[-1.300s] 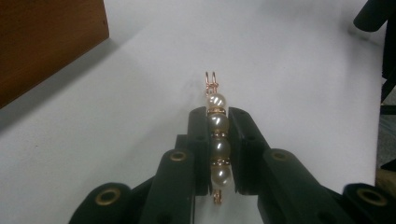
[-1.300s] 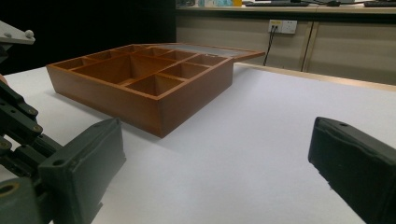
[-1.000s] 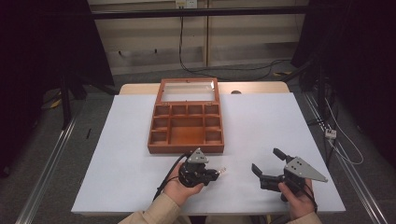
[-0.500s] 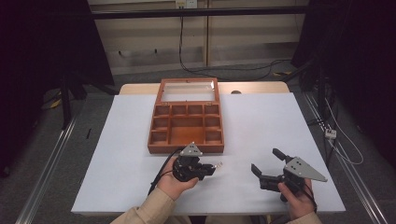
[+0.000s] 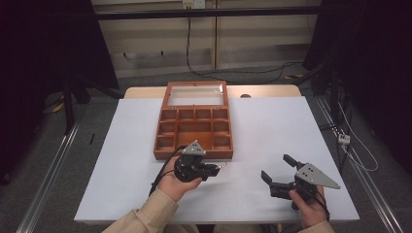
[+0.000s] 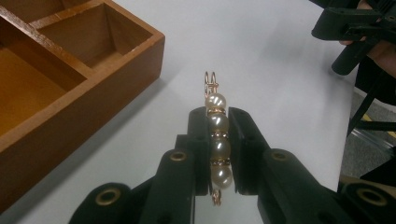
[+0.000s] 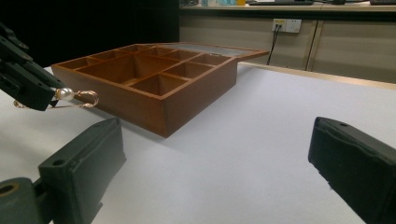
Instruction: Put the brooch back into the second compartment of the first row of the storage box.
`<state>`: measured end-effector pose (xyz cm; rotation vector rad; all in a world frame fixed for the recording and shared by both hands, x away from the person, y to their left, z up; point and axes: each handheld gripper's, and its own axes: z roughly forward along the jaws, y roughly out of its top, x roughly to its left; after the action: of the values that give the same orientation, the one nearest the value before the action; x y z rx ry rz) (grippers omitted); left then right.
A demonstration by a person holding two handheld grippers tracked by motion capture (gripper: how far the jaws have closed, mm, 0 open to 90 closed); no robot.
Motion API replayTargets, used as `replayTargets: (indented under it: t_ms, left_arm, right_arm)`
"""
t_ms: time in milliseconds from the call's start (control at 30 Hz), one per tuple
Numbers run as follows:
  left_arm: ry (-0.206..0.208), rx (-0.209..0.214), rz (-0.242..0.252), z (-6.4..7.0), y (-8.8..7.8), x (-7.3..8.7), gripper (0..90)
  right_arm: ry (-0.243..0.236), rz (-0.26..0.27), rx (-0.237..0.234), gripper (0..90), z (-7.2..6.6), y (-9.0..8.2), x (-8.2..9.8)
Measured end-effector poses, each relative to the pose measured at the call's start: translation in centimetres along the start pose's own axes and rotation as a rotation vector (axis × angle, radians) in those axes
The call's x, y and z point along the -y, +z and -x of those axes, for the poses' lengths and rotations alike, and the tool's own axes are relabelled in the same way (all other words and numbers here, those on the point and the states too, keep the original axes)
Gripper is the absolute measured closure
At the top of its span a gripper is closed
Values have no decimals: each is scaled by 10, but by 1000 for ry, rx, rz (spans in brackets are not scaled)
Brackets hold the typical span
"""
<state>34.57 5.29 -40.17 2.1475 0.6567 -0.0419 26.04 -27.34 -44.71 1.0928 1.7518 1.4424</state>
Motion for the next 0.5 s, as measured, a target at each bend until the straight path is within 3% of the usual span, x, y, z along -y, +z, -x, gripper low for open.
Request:
replayTargets:
  t_ms: [500]
  left_arm:
    - [4,-11,1,-8,-10,-14,800]
  right_arm:
    - [-1,2,-3,31,0,0,0]
